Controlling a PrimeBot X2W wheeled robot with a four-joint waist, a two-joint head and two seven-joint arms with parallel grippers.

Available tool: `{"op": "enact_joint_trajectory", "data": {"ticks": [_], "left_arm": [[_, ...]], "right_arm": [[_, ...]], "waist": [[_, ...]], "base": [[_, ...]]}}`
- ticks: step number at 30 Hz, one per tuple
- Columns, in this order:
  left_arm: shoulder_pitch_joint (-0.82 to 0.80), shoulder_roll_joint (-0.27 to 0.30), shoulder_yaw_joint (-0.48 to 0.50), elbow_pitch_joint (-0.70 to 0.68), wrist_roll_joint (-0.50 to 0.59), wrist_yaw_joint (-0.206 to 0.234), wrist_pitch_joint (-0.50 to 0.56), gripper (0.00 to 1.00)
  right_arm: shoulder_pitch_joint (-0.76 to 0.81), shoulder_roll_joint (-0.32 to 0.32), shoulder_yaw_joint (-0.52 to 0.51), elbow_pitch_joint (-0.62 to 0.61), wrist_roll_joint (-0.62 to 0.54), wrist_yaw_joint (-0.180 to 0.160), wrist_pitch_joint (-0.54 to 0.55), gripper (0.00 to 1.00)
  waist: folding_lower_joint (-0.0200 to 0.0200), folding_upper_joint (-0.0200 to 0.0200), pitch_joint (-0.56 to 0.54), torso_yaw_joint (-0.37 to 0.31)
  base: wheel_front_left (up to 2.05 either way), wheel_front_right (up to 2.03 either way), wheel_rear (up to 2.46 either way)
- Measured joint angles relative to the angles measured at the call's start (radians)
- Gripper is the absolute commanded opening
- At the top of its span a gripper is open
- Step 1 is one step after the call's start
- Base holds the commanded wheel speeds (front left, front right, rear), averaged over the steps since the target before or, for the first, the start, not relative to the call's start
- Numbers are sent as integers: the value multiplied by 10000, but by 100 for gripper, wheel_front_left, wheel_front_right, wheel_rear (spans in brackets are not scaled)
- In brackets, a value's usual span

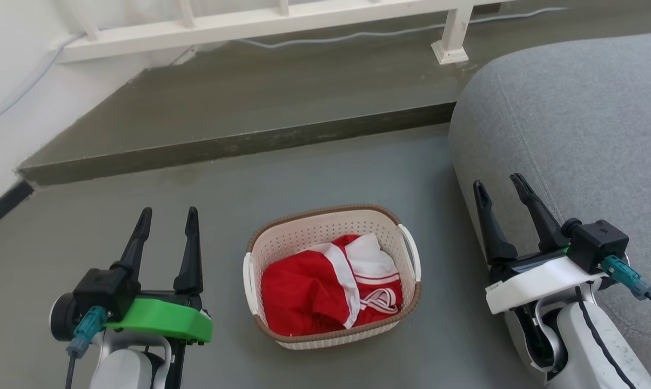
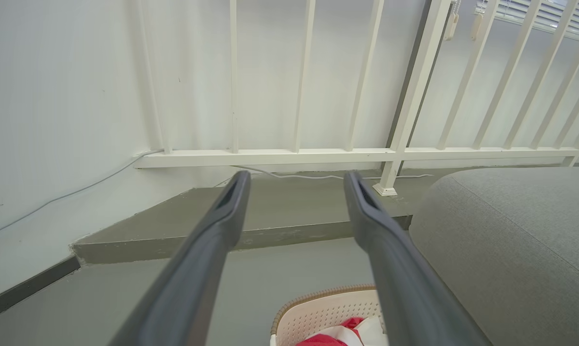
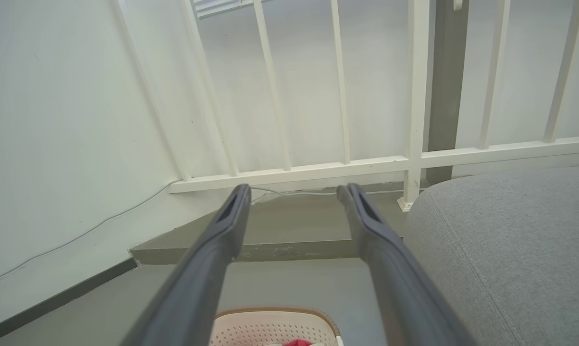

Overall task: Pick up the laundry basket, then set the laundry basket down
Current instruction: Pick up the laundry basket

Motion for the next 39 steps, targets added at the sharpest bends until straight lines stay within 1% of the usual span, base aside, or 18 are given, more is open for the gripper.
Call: {"op": "enact_joint_trajectory", "data": {"ticks": [9,12,19,27,39], "left_arm": [[-122,0,-58,-27,-13,73,0,100],[-228,0,-59,-67,-215,82,0,100],[-608,0,25,-79,-378,184,0,100],[-1153,-8,-276,-13,-378,184,0,100],[-1981,-17,-397,598,-205,184,0,100]], "right_arm": [[-20,92,-134,-35,0,42,0,100],[-53,128,-138,-17,0,84,0,100],[-506,173,-219,-10,0,161,0,100],[-780,176,-393,56,-176,171,0,100],[-1533,151,-685,326,-251,173,-2,100]], "waist": [[0,0,514,-68],[0,0,754,-101],[0,0,1357,-203],[0,0,2077,-305],[0,0,3292,-383]], "base": [[0,0,0],[0,0,0],[0,0,0],[0,0,0],[0,0,0]]}}
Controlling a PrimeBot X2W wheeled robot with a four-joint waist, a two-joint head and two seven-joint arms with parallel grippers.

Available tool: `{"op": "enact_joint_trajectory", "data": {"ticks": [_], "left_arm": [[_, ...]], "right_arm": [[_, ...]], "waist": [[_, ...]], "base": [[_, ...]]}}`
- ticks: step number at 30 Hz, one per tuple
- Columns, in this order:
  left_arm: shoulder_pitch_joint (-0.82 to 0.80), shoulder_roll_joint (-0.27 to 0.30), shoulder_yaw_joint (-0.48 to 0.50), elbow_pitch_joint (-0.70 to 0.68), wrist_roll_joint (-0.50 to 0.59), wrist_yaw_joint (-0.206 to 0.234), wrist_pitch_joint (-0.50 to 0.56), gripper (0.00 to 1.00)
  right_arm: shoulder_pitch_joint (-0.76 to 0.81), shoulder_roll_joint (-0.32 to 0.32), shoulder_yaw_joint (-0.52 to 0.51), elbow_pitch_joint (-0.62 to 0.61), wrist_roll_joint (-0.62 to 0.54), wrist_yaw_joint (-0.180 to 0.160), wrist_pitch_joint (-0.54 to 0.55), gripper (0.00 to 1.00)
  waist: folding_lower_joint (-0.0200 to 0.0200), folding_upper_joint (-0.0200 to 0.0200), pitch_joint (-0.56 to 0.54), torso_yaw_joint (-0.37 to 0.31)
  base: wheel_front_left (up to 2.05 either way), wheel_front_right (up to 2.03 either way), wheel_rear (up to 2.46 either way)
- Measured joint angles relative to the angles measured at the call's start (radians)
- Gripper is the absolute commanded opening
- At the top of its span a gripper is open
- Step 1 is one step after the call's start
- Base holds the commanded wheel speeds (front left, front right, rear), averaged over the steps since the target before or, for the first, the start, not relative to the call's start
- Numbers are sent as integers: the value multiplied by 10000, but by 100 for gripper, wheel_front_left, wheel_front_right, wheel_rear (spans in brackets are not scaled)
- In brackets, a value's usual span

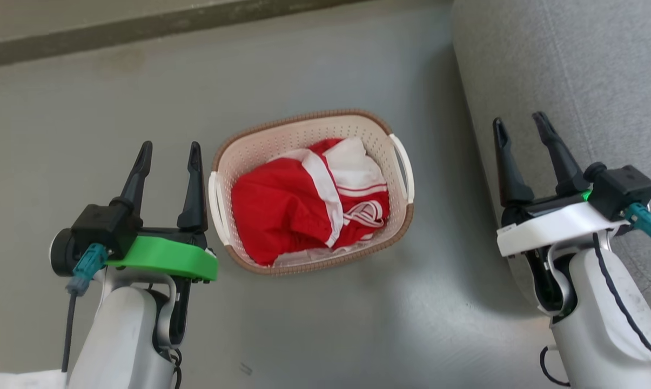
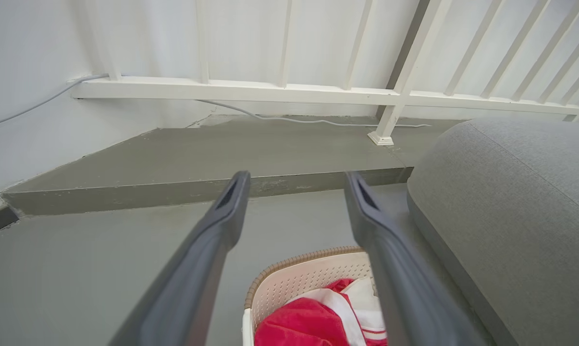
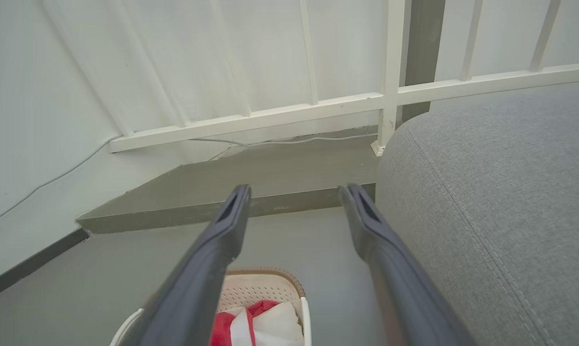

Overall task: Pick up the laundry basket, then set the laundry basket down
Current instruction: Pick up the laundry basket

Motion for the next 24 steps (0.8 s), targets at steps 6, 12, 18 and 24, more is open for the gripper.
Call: {"op": "enact_joint_trajectory", "data": {"ticks": [6,12,18,24], "left_arm": [[-360,-8,-173,491,-12,2,0,100],[-954,-15,-180,1064,-52,6,-2,100],[-1397,-25,-180,1875,-132,173,0,100],[-1984,-44,-100,2614,-272,178,0,100]], "right_arm": [[-483,-113,-50,374,-12,77,-15,100],[-1071,-155,-69,706,-10,86,-25,100],[-1596,-134,-21,1189,8,171,-25,100],[-2172,-79,249,1755,86,174,-25,100]], "waist": [[0,0,667,-7],[0,0,1323,-8],[0,0,1944,-4],[0,0,2519,-16]], "base": [[0,0,0],[0,0,0],[0,0,0],[0,0,0]]}}
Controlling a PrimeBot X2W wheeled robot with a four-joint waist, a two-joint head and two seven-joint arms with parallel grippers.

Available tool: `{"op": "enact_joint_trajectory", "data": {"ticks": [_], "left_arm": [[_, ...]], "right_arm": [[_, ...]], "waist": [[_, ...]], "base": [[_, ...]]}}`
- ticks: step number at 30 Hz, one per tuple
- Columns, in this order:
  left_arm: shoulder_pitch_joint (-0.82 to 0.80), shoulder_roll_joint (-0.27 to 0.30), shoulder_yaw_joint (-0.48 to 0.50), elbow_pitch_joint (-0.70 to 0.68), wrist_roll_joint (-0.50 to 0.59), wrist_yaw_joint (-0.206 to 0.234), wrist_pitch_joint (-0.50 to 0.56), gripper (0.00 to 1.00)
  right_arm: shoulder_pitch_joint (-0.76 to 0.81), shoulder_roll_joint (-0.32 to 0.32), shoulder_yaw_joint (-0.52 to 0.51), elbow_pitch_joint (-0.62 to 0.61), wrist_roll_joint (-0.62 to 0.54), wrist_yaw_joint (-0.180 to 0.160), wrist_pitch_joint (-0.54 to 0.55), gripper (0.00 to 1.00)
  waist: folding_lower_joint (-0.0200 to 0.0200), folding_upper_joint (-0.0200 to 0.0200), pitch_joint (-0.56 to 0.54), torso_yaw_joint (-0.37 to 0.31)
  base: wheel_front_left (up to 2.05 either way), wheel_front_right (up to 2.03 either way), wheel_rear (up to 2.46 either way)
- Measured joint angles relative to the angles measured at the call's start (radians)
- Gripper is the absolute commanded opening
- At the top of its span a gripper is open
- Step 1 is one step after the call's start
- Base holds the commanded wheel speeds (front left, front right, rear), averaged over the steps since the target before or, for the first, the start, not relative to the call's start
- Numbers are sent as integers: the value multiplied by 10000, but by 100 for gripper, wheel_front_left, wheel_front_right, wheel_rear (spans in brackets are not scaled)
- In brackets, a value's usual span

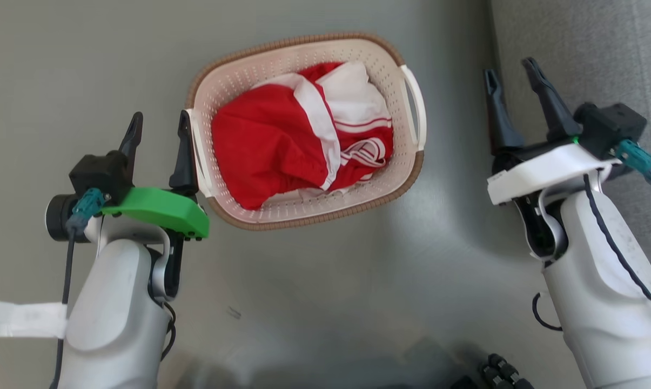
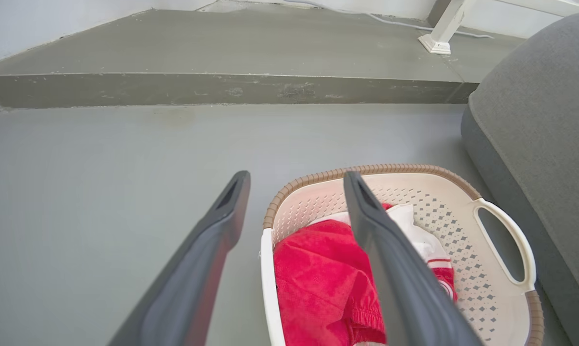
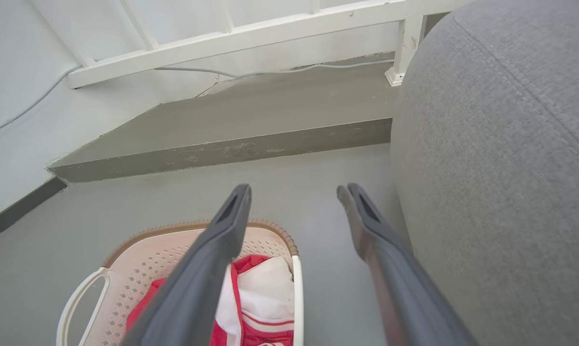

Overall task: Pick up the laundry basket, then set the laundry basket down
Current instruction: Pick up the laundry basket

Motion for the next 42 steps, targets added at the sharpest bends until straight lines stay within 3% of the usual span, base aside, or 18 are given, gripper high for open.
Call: {"op": "enact_joint_trajectory", "data": {"ticks": [16,37,42], "left_arm": [[-1543,-79,63,2153,-934,-10,328,100],[-3048,-148,-489,3682,-1400,-207,543,100],[-3325,-151,-761,3948,-1576,-420,591,100]], "right_arm": [[-1423,40,556,1883,15,88,0,100],[-3075,82,951,3768,224,90,0,100],[-3458,127,1114,4220,518,90,0,100]], "waist": [[0,0,1134,132],[-1,0,2482,247],[0,0,2751,293]], "base": [[0,0,0],[0,0,0],[0,0,0]]}}
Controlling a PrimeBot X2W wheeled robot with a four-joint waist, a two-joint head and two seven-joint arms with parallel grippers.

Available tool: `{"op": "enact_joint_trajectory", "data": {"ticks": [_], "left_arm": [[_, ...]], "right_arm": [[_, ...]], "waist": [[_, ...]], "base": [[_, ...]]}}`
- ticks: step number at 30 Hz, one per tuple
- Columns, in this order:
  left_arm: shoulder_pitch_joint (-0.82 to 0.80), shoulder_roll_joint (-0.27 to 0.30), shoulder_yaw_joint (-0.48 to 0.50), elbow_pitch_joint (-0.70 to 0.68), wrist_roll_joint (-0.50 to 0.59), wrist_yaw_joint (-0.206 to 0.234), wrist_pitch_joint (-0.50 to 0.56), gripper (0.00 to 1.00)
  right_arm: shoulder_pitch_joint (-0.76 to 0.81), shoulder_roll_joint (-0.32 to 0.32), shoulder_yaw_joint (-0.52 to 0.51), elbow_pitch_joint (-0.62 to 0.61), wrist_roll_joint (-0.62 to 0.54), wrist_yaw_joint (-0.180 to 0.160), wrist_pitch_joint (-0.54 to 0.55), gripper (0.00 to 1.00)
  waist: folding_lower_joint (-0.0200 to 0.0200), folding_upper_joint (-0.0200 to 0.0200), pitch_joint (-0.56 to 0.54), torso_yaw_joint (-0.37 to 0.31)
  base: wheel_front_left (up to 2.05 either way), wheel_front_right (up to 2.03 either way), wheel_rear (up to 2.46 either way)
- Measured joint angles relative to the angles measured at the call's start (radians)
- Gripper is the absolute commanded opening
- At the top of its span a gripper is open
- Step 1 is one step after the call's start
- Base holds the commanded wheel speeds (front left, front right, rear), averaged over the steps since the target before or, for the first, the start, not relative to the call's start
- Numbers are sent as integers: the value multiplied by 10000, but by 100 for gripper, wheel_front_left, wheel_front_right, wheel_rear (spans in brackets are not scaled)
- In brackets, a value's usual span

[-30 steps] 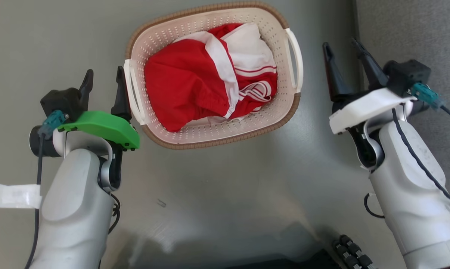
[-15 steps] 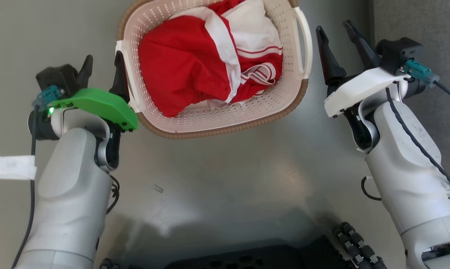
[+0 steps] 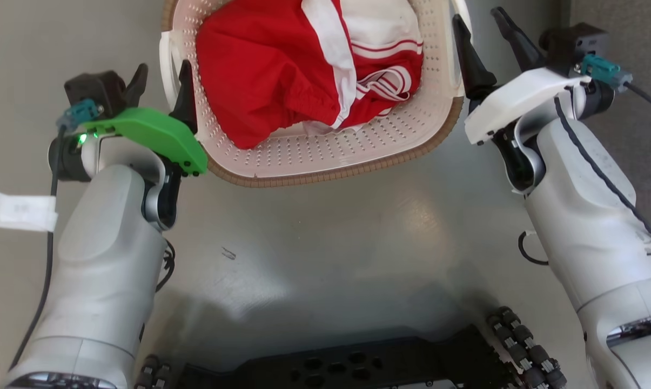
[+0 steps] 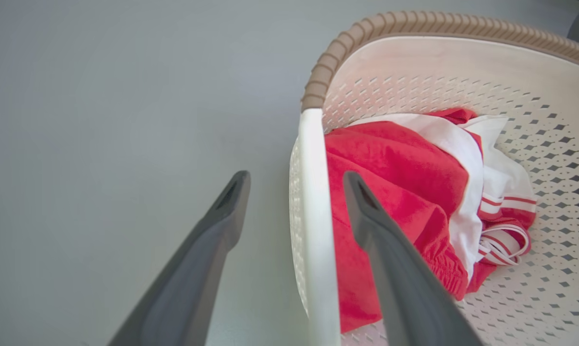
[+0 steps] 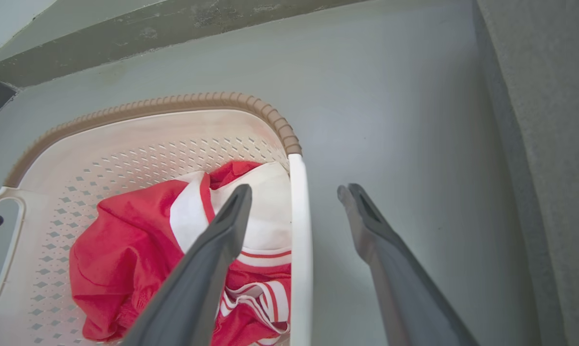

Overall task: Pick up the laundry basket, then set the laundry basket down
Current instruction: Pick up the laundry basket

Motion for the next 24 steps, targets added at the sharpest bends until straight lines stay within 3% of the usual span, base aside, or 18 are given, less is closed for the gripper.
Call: {"op": "enact_joint_trajectory", "data": {"ticks": [24], "left_arm": [[-948,-38,-698,1152,-669,-228,111,100]], "right_arm": [[-1220,31,562,1935,855,2,0,100]], "waist": [[0,0,714,182]], "base": [[0,0,0]]}}
